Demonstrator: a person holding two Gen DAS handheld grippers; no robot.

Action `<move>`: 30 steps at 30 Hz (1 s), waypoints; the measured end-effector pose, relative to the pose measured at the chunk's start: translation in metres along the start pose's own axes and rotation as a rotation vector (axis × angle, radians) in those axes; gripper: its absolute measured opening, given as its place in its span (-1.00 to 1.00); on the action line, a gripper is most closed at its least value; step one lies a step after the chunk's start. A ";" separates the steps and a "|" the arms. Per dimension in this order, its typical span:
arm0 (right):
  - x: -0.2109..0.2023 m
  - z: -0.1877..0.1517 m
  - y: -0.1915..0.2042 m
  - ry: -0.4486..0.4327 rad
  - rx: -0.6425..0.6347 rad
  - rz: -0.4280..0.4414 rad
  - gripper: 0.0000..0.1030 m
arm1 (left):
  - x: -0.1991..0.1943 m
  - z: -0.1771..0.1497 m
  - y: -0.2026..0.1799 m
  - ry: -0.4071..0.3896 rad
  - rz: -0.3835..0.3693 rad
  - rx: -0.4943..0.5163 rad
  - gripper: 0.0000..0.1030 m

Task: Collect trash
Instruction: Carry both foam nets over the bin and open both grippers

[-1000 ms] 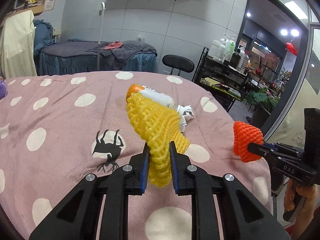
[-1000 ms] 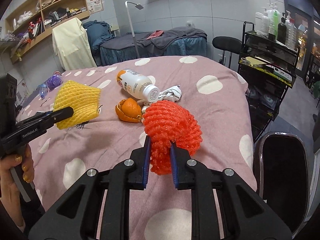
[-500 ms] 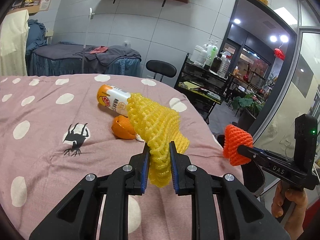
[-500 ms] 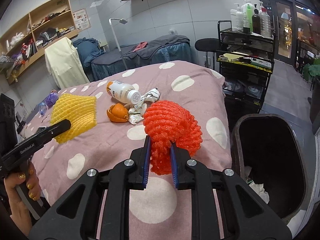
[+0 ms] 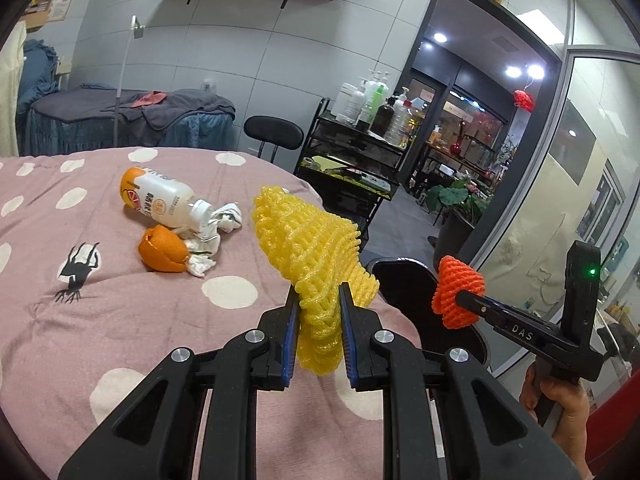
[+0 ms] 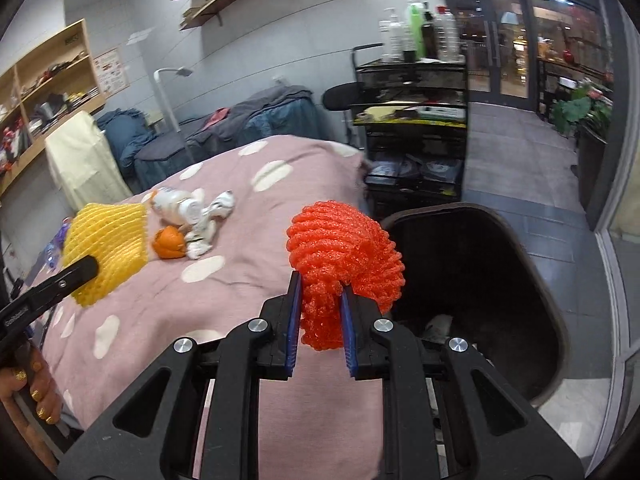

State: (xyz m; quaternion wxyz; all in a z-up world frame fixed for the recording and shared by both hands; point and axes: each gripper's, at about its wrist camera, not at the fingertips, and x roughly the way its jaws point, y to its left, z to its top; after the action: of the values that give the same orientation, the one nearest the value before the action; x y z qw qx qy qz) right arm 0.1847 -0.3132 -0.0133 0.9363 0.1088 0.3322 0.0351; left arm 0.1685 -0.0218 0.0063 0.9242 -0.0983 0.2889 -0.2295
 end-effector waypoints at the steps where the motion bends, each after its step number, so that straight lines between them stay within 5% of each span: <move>1: 0.001 -0.001 -0.008 0.001 0.015 -0.013 -0.63 | 0.003 0.000 -0.005 0.004 -0.009 0.008 -0.64; 18: 0.064 -0.032 -0.107 0.148 0.230 -0.188 -0.60 | 0.055 -0.005 -0.074 0.099 -0.154 0.123 -0.64; 22: 0.074 -0.044 -0.121 0.160 0.288 -0.215 0.43 | 0.063 -0.008 -0.082 0.122 -0.167 0.136 -0.64; 30: 0.063 -0.051 -0.123 0.149 0.260 -0.247 0.59 | 0.079 -0.007 -0.096 0.163 -0.193 0.160 -0.64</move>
State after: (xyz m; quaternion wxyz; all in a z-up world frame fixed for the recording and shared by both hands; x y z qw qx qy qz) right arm 0.2007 -0.4154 -0.1190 0.8843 0.1845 0.4133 -0.1151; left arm 0.1864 -0.1442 -0.0080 0.8762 -0.0327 0.3331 -0.3467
